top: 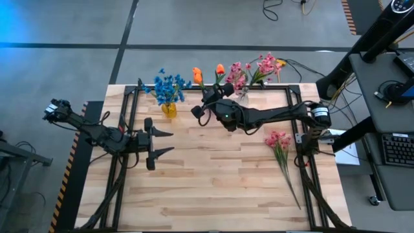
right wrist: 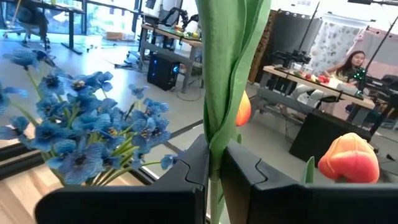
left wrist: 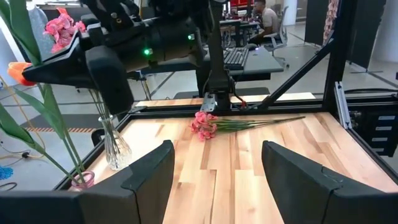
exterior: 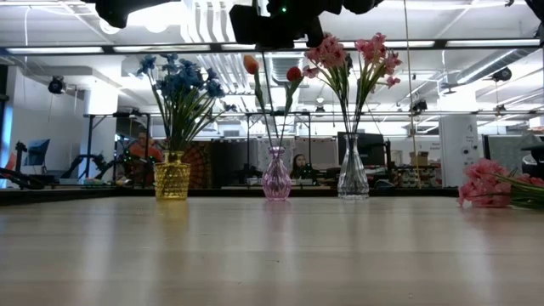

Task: Sort flowers into vase by color
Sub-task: Put the orange flower into the violet vase, then put the pink flowers into the transparent vase

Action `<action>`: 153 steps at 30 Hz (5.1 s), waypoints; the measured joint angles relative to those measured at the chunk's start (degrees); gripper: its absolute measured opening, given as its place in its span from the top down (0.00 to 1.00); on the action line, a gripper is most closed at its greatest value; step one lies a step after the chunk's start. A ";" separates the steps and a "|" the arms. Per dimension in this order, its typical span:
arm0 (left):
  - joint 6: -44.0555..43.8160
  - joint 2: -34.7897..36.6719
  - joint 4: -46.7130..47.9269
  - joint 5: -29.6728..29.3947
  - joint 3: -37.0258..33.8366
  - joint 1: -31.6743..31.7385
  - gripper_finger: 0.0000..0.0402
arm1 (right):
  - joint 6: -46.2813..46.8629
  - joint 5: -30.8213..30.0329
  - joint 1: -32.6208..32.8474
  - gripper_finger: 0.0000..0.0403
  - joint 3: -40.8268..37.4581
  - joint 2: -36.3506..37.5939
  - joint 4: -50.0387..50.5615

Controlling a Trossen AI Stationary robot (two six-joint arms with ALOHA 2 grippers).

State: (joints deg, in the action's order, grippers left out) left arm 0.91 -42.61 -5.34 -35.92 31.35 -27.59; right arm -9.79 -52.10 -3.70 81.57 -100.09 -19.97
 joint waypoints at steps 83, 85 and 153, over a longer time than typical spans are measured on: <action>-1.03 -0.37 0.44 0.06 0.00 0.00 0.44 | 24.97 2.85 14.15 0.72 8.66 8.15 51.49; -1.07 -0.37 0.42 0.04 0.00 0.00 0.44 | 34.26 10.20 14.71 0.72 10.32 8.78 60.47; -1.88 -0.33 -0.20 -2.56 0.00 0.48 0.44 | 92.79 60.51 20.30 0.48 -44.48 25.00 79.87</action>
State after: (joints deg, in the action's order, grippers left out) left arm -0.97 -42.94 -5.54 -38.48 31.35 -27.11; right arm 83.00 8.41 16.60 37.09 -75.09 59.90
